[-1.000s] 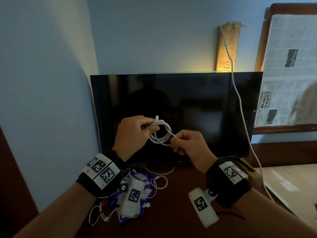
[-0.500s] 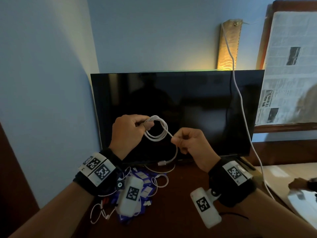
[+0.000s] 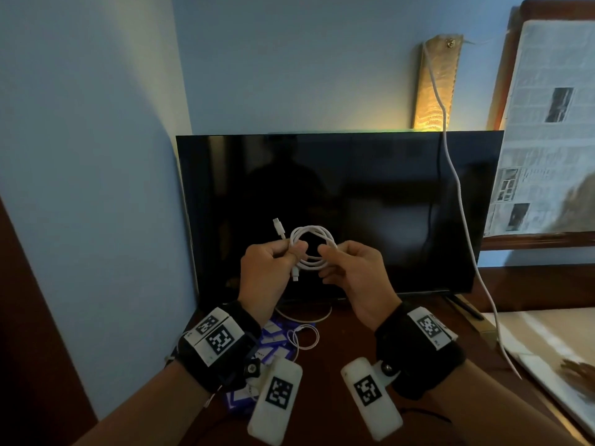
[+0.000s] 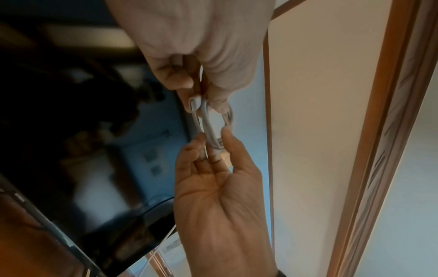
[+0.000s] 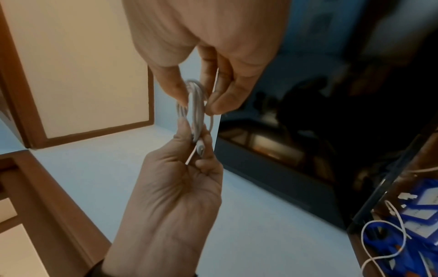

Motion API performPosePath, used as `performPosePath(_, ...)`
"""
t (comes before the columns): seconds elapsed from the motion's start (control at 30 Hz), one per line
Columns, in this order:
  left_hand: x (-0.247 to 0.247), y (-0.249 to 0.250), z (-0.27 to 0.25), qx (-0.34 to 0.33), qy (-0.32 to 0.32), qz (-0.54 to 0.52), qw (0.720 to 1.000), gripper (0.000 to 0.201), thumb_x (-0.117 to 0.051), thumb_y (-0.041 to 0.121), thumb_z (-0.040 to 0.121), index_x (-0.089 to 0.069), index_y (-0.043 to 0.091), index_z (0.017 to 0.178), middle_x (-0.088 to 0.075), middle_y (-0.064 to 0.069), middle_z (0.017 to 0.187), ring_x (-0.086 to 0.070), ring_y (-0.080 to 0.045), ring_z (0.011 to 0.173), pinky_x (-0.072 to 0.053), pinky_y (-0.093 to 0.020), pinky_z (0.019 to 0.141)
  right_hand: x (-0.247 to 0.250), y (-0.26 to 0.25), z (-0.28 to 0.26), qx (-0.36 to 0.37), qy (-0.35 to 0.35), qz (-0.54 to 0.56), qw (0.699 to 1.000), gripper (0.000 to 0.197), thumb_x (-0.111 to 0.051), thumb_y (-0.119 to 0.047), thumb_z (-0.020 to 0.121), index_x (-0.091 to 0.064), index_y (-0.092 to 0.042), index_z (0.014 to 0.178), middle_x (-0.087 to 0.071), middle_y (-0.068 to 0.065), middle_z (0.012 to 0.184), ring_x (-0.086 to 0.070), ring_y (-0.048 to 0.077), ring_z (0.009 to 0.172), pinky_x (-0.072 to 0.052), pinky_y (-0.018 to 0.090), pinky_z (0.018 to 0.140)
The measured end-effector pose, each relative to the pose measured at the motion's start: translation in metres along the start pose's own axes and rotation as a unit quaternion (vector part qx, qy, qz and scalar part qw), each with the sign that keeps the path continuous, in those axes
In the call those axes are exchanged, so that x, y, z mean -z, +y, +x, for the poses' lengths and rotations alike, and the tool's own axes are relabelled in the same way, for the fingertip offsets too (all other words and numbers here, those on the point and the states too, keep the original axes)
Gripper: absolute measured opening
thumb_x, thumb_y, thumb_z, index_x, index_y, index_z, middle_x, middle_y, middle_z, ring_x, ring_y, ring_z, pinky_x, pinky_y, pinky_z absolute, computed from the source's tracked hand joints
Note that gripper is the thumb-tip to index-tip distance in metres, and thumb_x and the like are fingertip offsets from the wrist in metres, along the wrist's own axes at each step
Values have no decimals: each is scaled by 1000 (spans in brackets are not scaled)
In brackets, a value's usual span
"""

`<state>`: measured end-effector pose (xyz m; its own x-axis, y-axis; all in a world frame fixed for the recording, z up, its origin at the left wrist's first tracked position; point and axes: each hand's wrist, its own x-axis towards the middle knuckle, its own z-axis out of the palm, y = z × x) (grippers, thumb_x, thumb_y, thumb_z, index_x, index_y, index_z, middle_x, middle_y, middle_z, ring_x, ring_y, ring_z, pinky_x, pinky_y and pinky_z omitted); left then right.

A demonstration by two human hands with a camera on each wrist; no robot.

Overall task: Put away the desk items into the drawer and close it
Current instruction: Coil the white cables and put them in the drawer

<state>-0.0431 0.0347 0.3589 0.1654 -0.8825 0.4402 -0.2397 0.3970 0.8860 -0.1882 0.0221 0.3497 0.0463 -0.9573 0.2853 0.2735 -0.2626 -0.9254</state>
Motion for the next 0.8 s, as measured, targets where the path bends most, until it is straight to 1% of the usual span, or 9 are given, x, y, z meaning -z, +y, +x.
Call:
performPosePath(0.03,-1,0,0,4,-3,-4,1000,20,-66,29,89,-75,16,77,-70,-16,76,-64,-16,71,-54,-39,75,0,0,0,4,3,-3,1000,14,-67,-11,86,-60,-6,74,-63,10,70,-60,17,62,-51,27,60)
performPosePath(0.1,-2,0,1,12,-9,-15,1000,23,-64,29,90,-74,14,76,-69,-24,83,-62,-21,73,-54,-42,76,-1,-1,0,6,0,2,1000,17,-65,-7,86,-57,-6,71,-62,11,68,-60,17,60,-51,27,58)
performPosePath(0.17,-3,1,1,17,-12,-29,999,24,-62,29,92,-73,15,77,-68,-25,87,-61,-25,76,-53,-45,77,-2,-2,0,-1,-12,14,1000,19,-63,-3,87,-55,-6,69,-61,11,66,-59,17,59,-50,27,57)
performPosePath(0.3,-4,2,0,39,-29,-42,998,19,-56,28,95,-70,22,83,-64,-14,81,-56,-18,74,-46,-28,67,1,0,-1,-18,-35,32,999,16,-60,0,86,-54,-4,73,-60,12,68,-60,18,59,-50,26,56)
performPosePath(0.43,-2,4,3,37,-40,-78,995,18,-57,22,95,-70,16,85,-60,-13,82,-53,-21,74,-44,-25,63,2,1,-1,-24,-48,35,998,12,-60,1,86,-54,-4,77,-60,13,70,-60,18,58,-51,25,55)
performPosePath(0.53,-3,4,2,13,-59,-109,992,18,-54,17,96,-69,12,88,-64,5,72,-57,0,64,-44,-11,58,2,2,0,-18,-44,35,998,15,-60,0,86,-54,-4,74,-61,13,68,-59,20,58,-50,27,54)
performPosePath(0.57,-4,4,1,17,-75,-129,989,19,-51,16,97,-67,9,91,-63,10,67,-57,4,61,-44,-9,59,2,2,0,-19,-44,38,998,14,-60,-1,86,-54,-4,74,-60,13,68,-59,20,57,-50,27,54)
performPosePath(0.7,-6,1,-2,33,-136,-177,974,26,-43,21,100,-59,5,90,-60,11,59,-55,-2,58,-45,-19,65,6,4,0,-40,-48,49,997,11,-60,-4,87,-56,-2,77,-59,17,72,-57,21,55,-48,28,52)
performPosePath(0.8,-5,-4,-2,39,-173,-217,960,30,-44,33,94,-57,7,87,-60,-1,71,-56,-15,68,-46,-33,74,7,6,-1,-53,-58,55,995,7,-59,-5,88,-58,0,92,-61,19,76,-57,21,55,-48,28,51)
